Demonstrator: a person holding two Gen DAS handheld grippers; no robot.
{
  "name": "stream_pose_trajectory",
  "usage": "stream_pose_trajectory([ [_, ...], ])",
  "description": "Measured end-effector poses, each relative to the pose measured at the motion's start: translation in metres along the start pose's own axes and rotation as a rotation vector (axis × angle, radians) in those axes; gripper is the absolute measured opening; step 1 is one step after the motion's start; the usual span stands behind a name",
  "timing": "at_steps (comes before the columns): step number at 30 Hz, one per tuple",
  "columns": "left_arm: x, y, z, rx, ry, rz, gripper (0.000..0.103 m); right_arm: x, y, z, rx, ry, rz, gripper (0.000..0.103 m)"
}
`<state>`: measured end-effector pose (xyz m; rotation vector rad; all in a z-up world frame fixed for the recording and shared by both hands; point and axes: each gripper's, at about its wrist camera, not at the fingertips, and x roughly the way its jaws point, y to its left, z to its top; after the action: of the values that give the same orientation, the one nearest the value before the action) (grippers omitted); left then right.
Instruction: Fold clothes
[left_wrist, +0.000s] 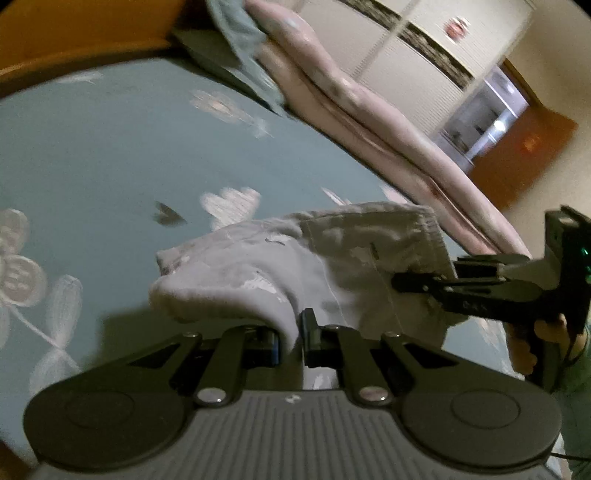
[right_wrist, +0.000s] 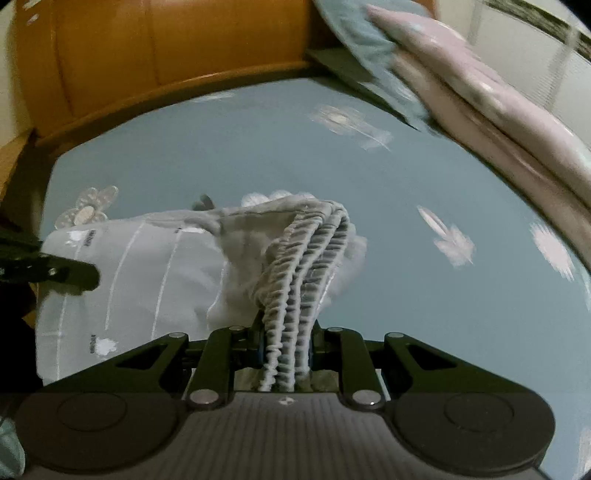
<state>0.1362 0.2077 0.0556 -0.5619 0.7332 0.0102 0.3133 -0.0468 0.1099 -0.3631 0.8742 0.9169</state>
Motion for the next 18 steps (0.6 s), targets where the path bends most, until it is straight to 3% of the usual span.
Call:
stream_pose_trajectory([
  [8,-0.002,0.05,0.032,-0.113,-0.087,0.104,0.009,0.075,0.038,0.096,-0.146,0.019,0.066,0.022],
  [18,0.021,0.105,0.068,-0.191,-0.161,0.153,0.009,0.136,0.058,0.176,-0.237,0.037,0.005,0.022],
])
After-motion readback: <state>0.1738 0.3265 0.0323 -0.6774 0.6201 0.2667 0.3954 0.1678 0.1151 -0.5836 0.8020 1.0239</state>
